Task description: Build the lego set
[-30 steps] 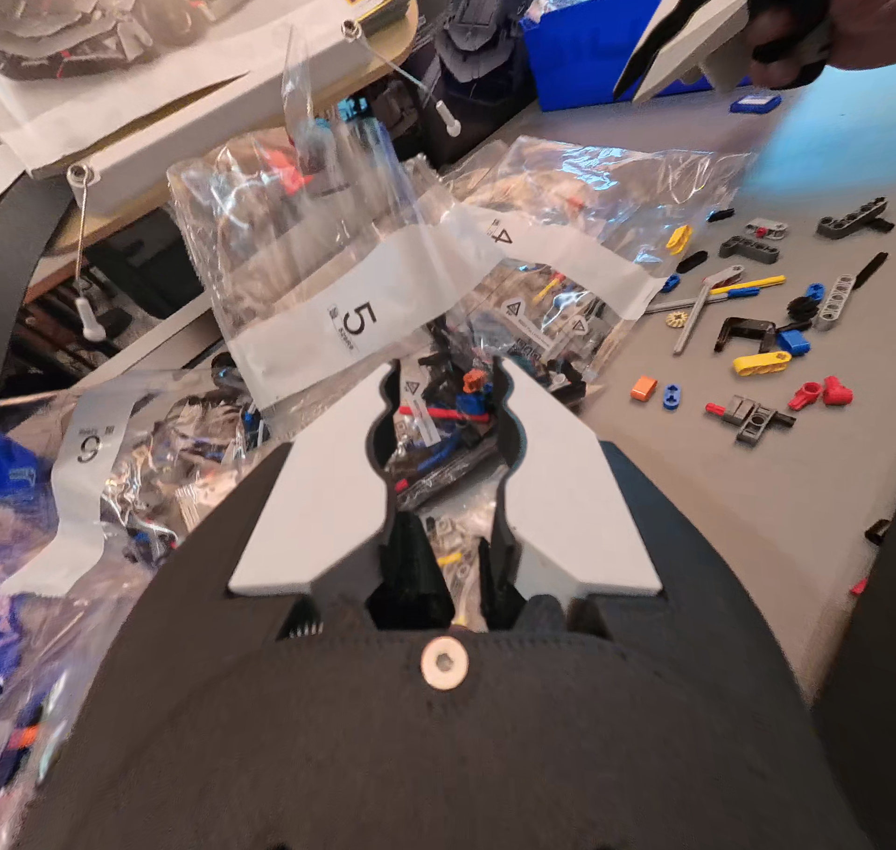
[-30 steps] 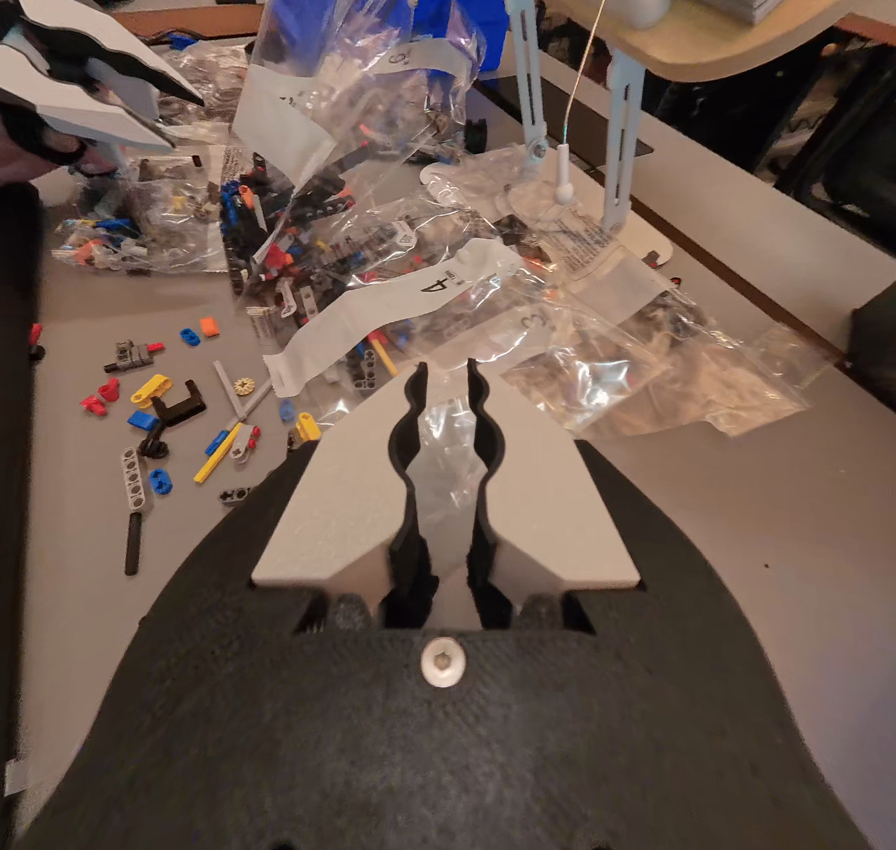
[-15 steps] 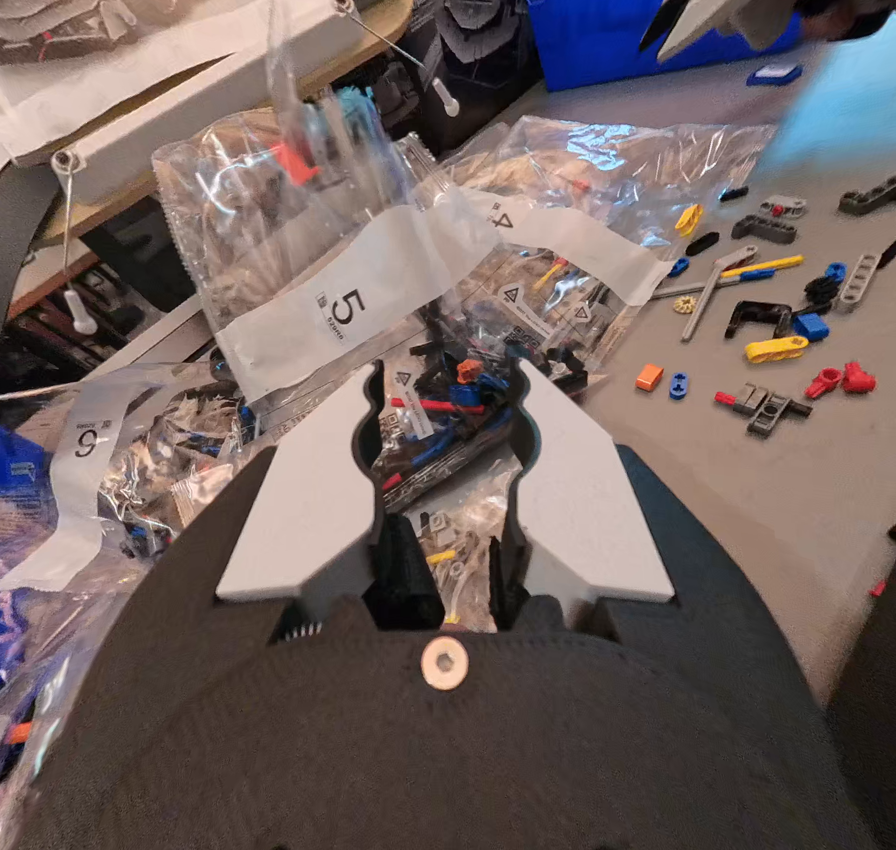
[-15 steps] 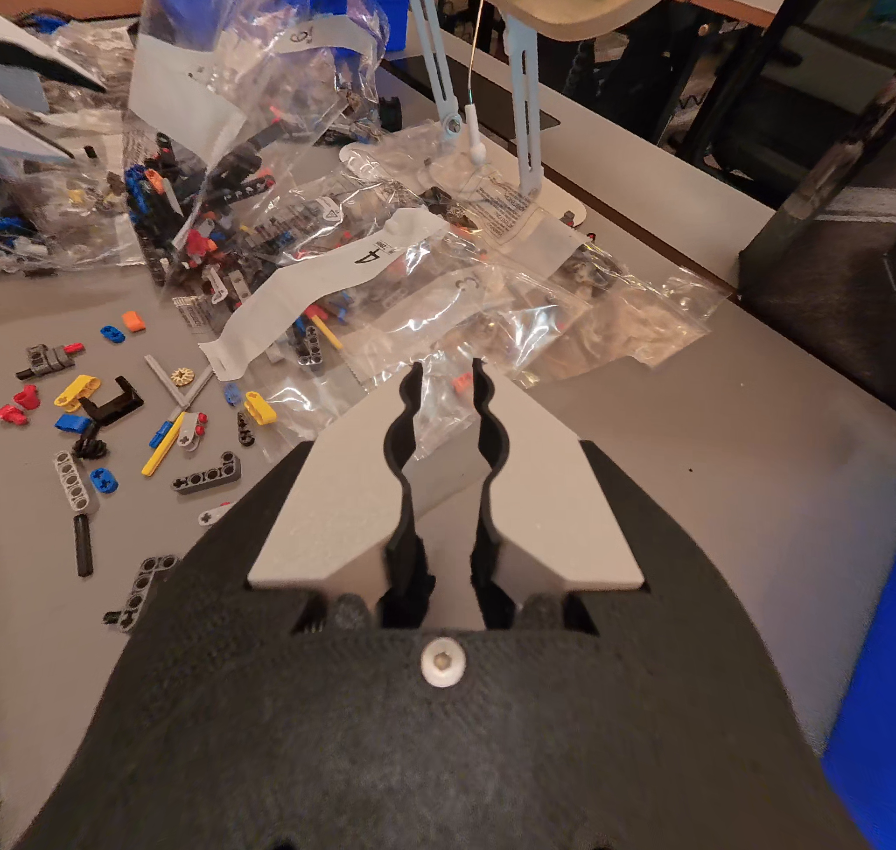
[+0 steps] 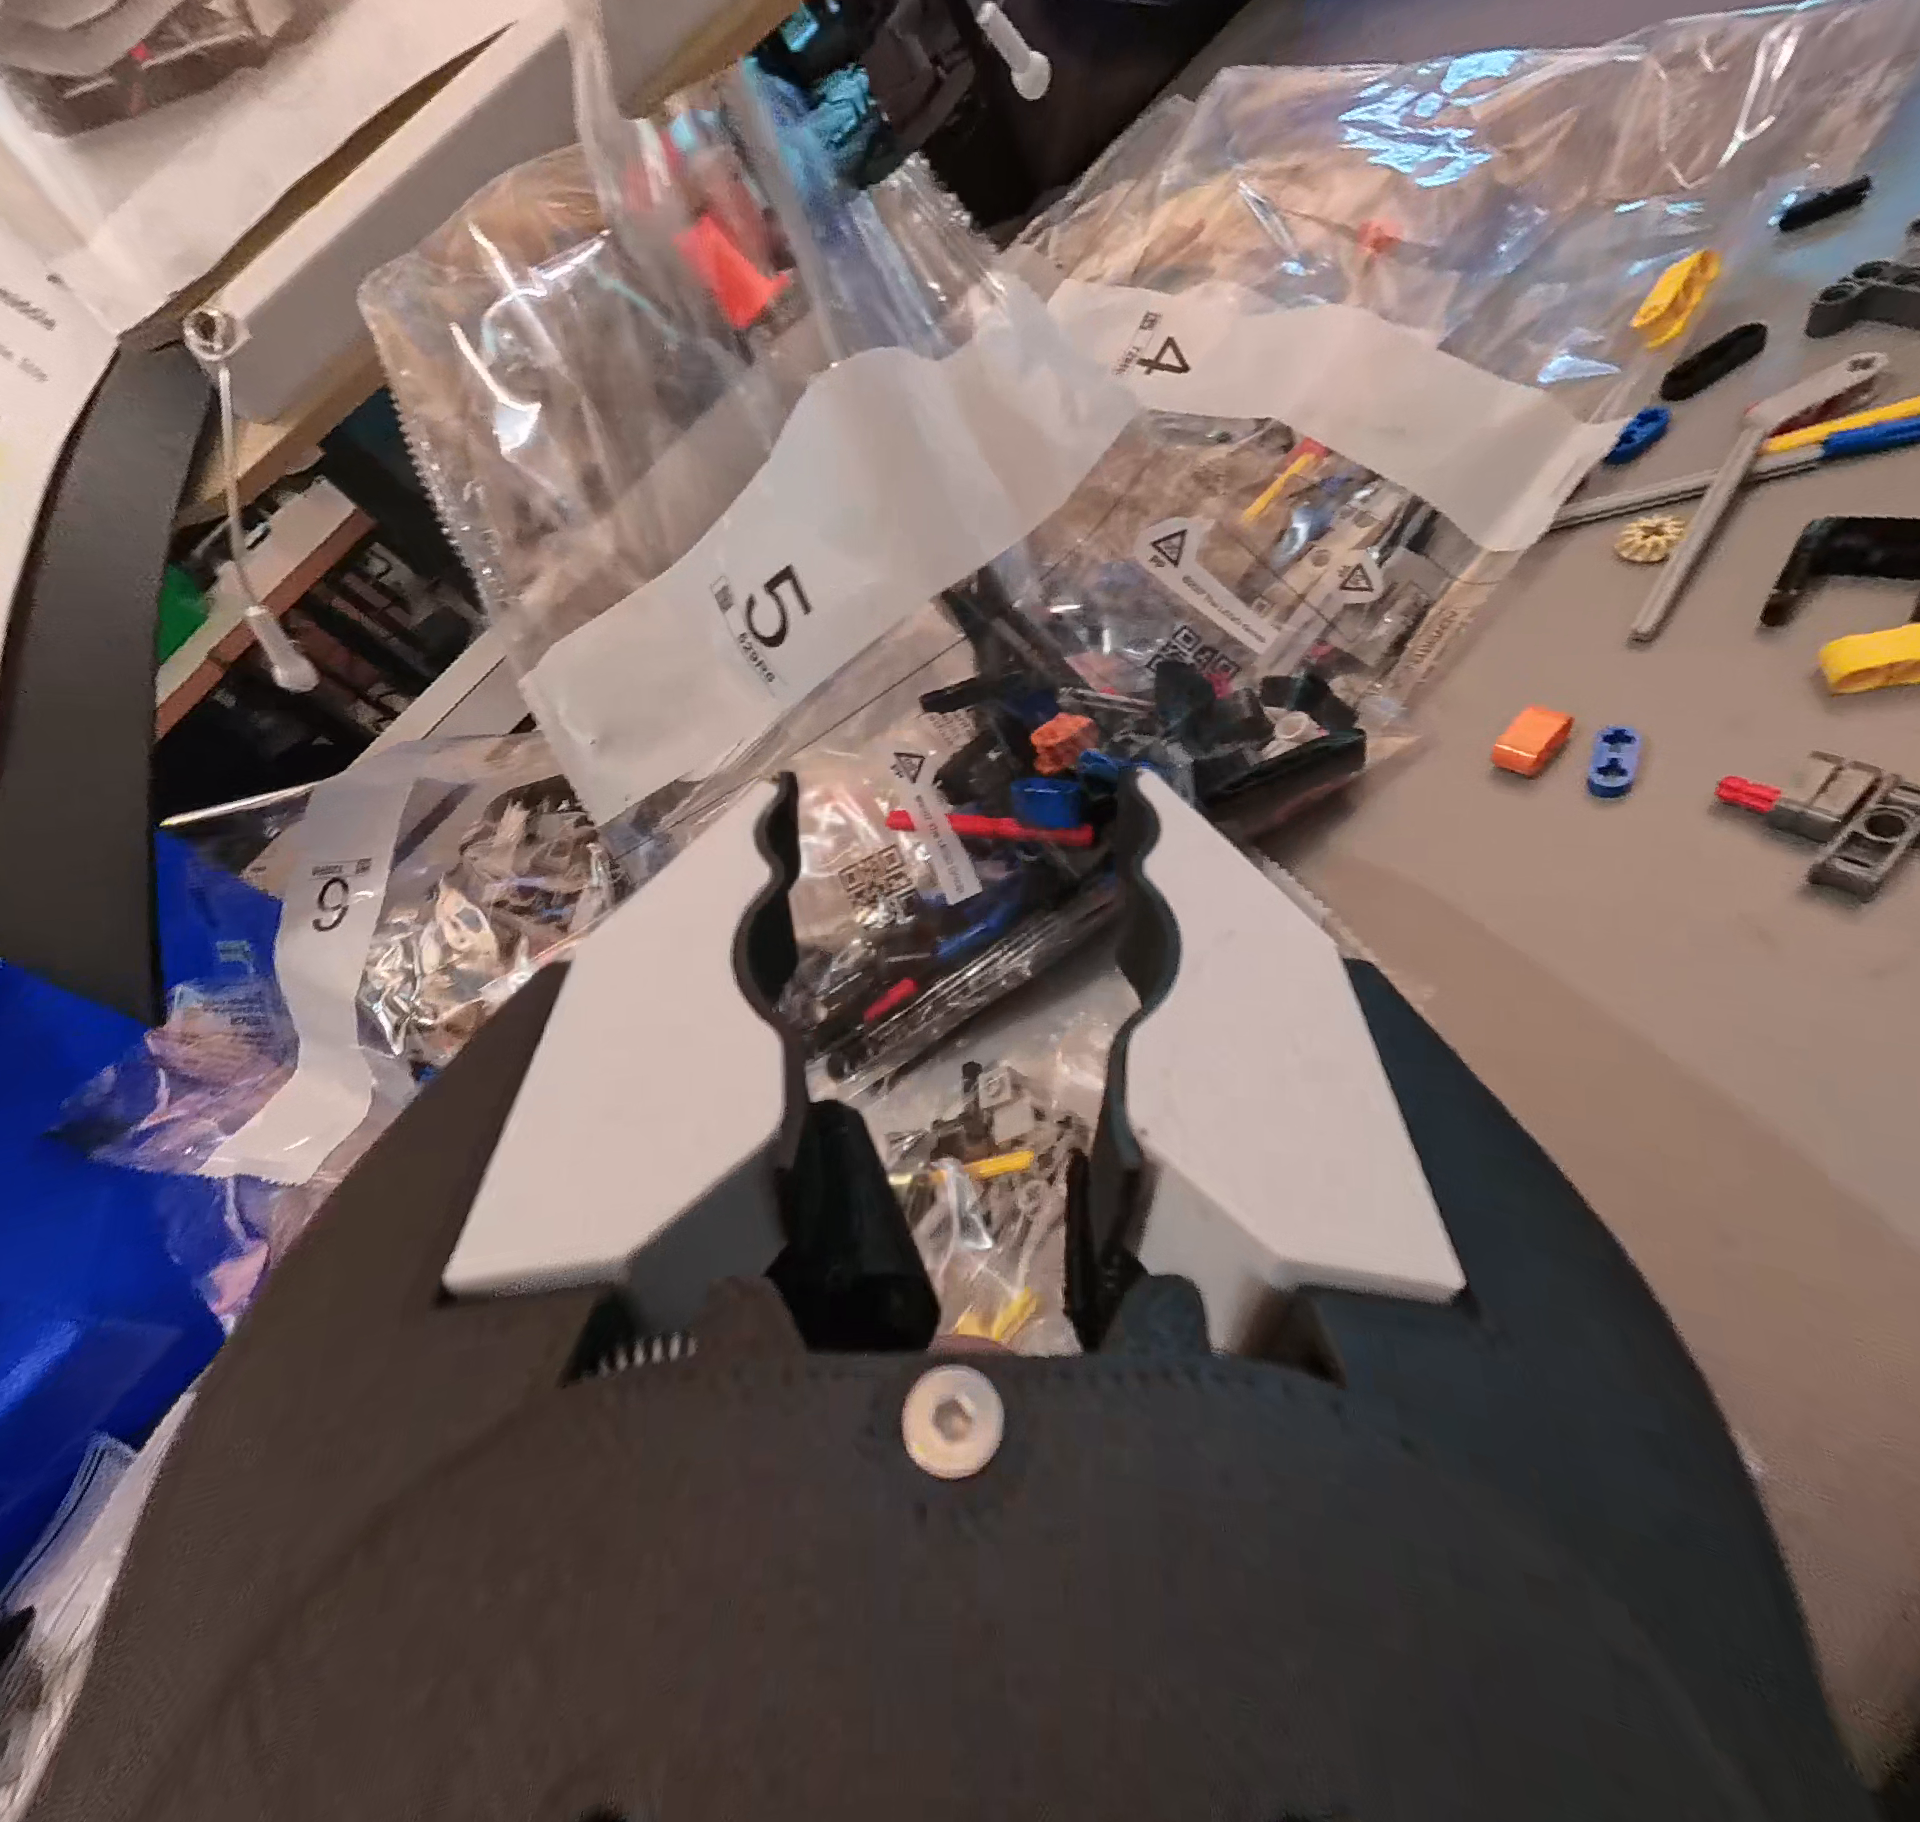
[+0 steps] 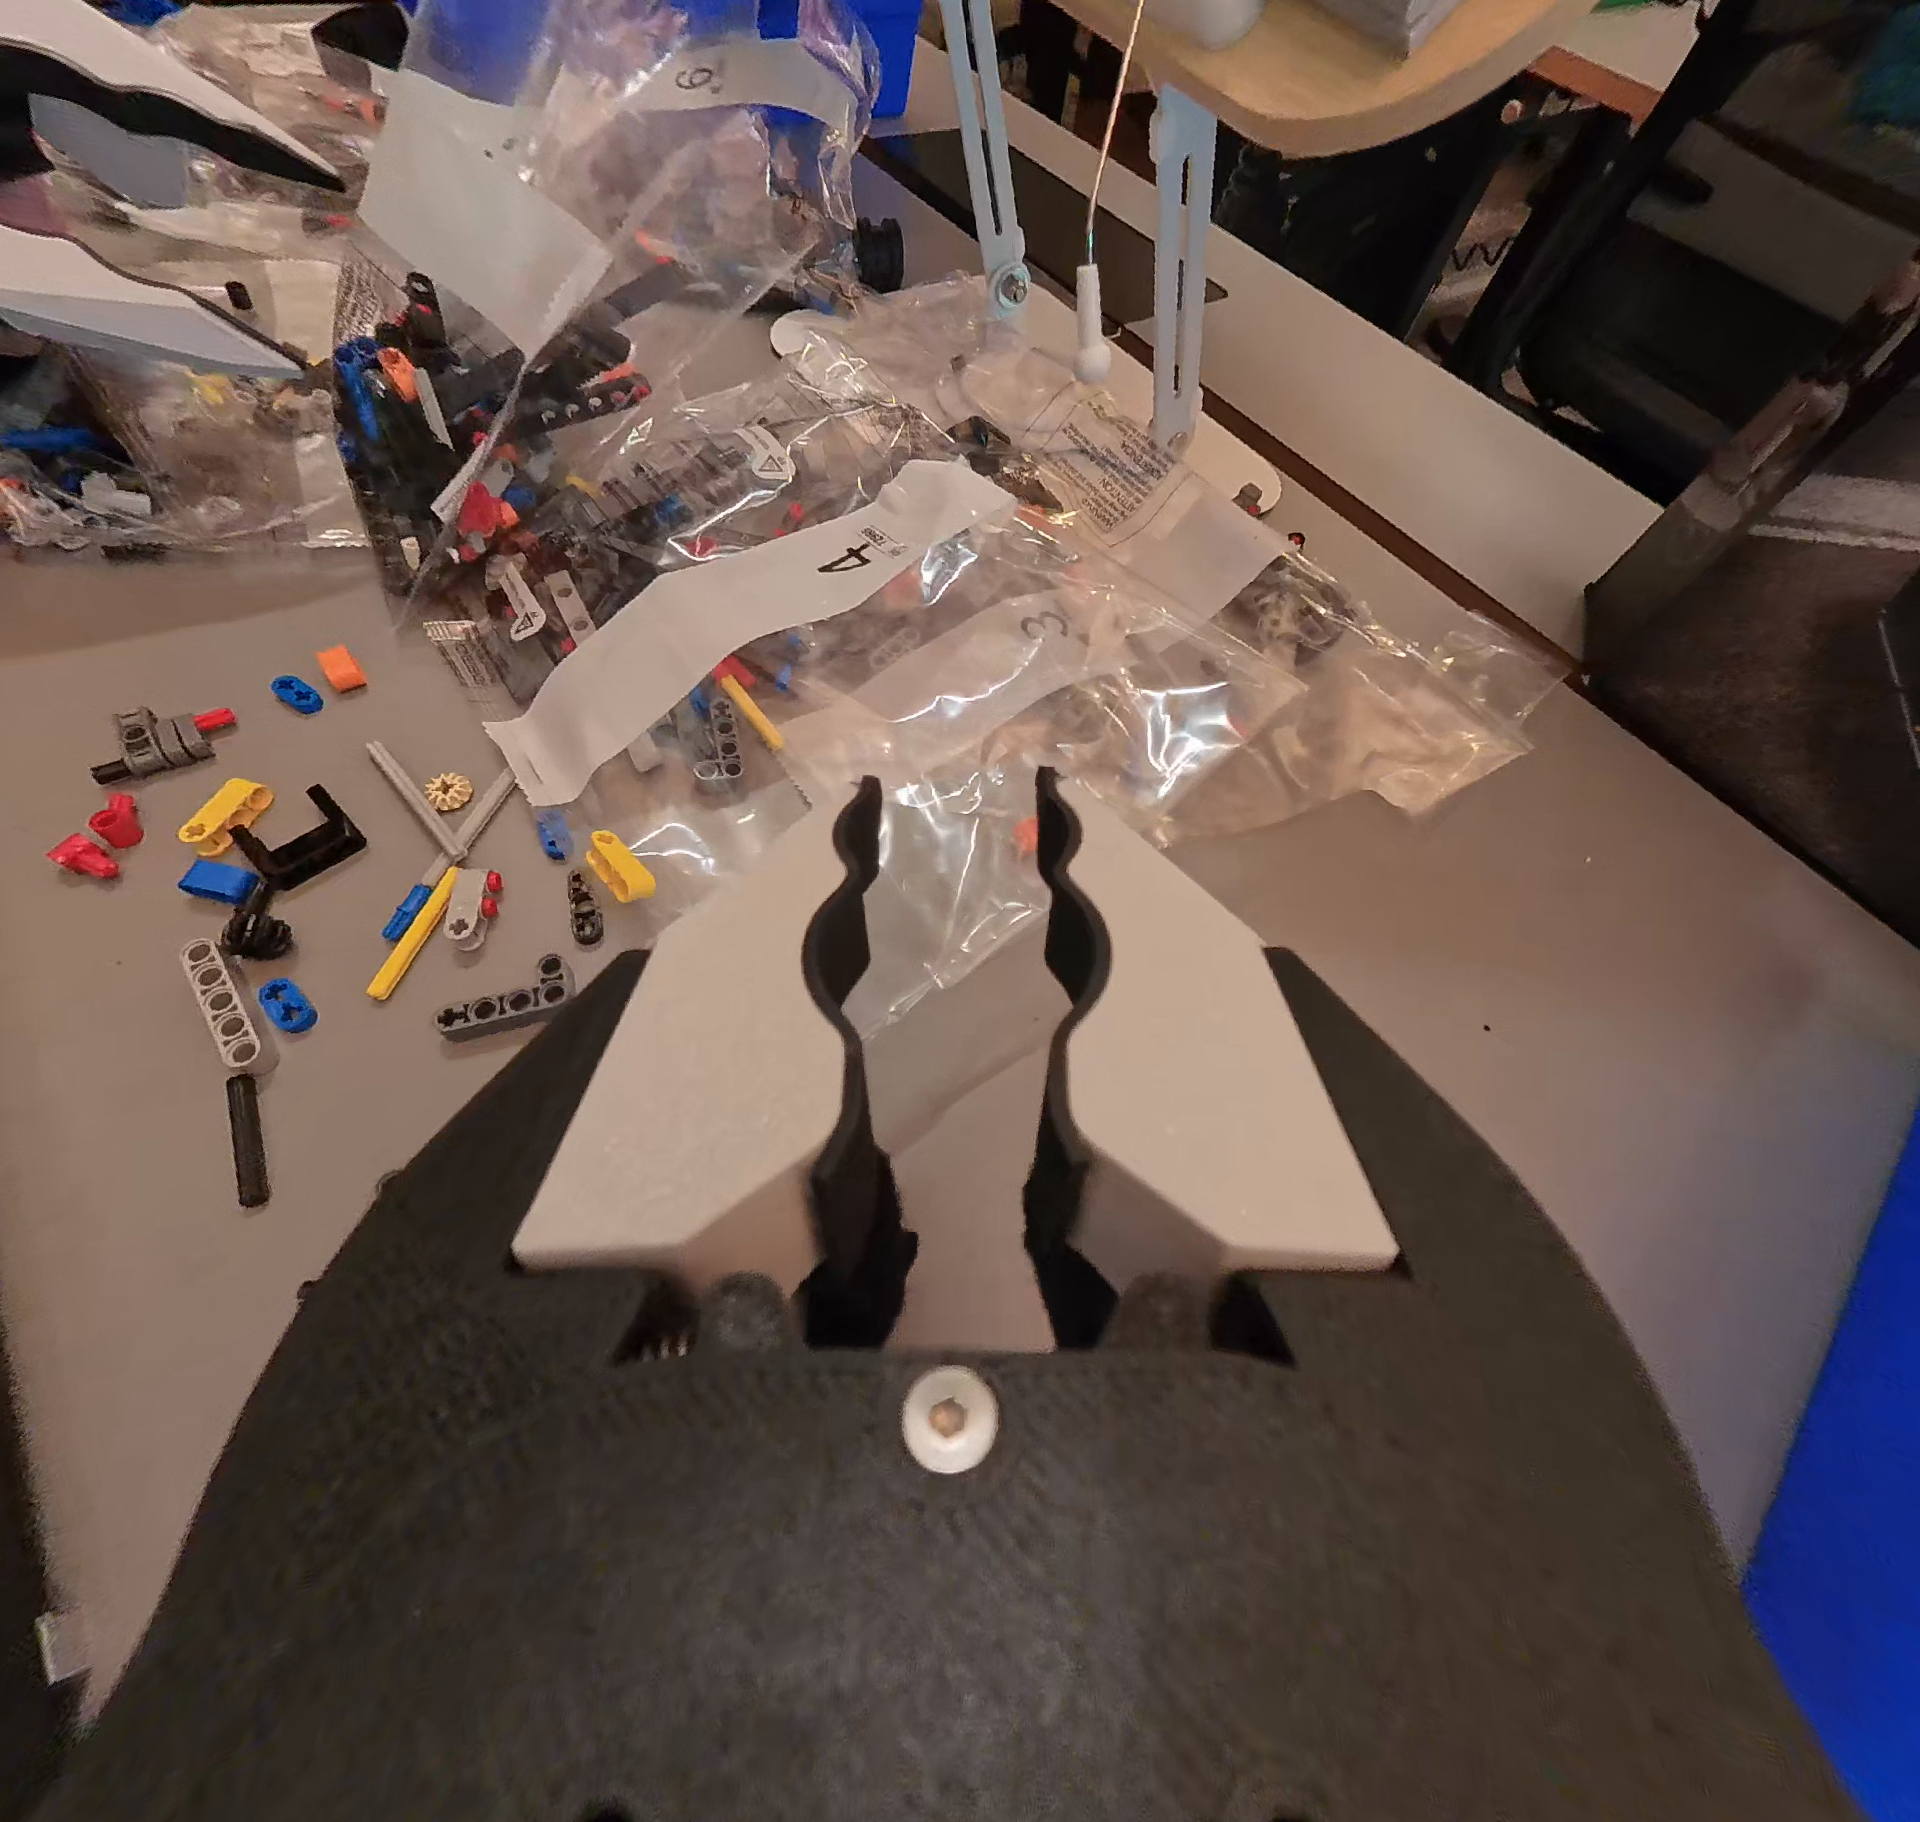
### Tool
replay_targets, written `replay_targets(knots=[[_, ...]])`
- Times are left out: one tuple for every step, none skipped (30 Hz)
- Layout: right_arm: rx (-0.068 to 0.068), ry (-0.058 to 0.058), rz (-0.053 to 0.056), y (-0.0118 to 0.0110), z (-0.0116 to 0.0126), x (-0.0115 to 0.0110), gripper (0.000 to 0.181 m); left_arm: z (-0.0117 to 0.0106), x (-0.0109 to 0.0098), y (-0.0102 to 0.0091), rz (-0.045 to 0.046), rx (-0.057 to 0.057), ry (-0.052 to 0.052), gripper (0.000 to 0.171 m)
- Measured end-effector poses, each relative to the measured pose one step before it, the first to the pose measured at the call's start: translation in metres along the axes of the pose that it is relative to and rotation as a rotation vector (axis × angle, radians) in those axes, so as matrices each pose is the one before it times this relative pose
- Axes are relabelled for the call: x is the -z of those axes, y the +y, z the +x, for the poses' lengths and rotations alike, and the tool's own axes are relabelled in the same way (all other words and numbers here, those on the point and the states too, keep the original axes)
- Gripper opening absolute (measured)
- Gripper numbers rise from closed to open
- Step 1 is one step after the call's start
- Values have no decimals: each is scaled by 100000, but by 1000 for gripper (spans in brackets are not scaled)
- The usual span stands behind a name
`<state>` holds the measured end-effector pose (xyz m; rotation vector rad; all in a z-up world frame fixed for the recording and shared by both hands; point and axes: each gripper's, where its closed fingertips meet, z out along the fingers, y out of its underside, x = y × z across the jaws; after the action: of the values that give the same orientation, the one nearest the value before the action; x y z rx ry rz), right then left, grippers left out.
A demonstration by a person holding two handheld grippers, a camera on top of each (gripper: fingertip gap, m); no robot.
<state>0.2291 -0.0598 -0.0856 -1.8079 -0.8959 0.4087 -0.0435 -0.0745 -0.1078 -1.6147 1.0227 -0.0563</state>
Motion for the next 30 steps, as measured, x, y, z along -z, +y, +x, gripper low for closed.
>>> replay_targets(knots=[[215,-39,712,-176,-108,87,30,-322,82,-1,280,796,-1378,62],[104,207,768,-165,-91,81,33,-326,105,-17,424,1032,-1309,63],[173,542,897,-137,-67,88,37,-302,130,-24,526,1167,-1230,65],[-8,699,533,-18,-45,93,41,-169,129,-14,299,1043,-676,66],[-246,482,84,81,-55,97,44,-91,124,1,197,543,-566,66],[-445,268,-10,149,-69,121,46,-8,120,4,77,149,-369,66],[-616,392,95,132,-12,140,47,-72,117,-40,-26,-404,-1114,66],[-871,451,239,102,-3,180,49,-116,160,-125,327,-1041,-1675,67],[-879,385,641,46,-36,243,49,-66,155,-153,649,-1046,-1265,67],[-860,201,916,13,-100,283,49,-16,132,-67,268,-455,-702,67],[-933,43,1062,26,-156,320,50,-153,145,23,-192,-299,-1483,69],[-1048,149,1038,70,-158,330,50,-208,165,5,111,-235,-1606,70],[-1168,-29,936,107,-185,322,50,-131,129,31,261,563,-654,70],[-1291,-94,696,145,-174,293,50,-121,61,110,-122,1247,-117,70],[-1126,18,878,80,-142,266,50,-215,-33,210,-658,1320,-459,71],[-1064,-92,827,37,-143,220,50,-201,-52,153,-516,1500,-233,72],[-792,-112,586,33,-126,160,50,-114,-23,37,177,1410,277,72],[-323,161,256,24,-69,113,50,-82,1,-7,343,1002,164,72],[-39,127,131,16,-75,78,50,-68,5,21,141,754,136,72],[-26,-202,345,-29,-113,46,50,-77,-27,74,-102,537,5,72],[9,-476,213,-32,-151,-12,50,-26,-36,72,-230,406,231,72],[144,-289,-234,41,-96,-52,50,6,-45,8,122,283,427,72],[127,351,-716,134,19,-71,51,30,-42,-9,111,214,517,72],[-64,776,-629,141,121,-54,52,3,-61,24,-71,-129,409,72],[-745,1076,-380,106,222,-23,54,-35,-74,48,21,-503,382,72],[-1525,1018,-163,102,280,-1,55,-180,-69,110,-315,167,-4,72],[-1907,975,-50,93,330,47,56,-291,-33,89,-42,1313,-341,72],[-1693,499,232,35,277,81,55,-371,35,-55,738,2267,-636,72],[-1221,-275,877,-89,109,111,54,-365,79,-176,1371,2722,-443,72],[-1147,-978,1088,-161,-49,108,53,-322,65,-149,1250,2964,-80,72]])
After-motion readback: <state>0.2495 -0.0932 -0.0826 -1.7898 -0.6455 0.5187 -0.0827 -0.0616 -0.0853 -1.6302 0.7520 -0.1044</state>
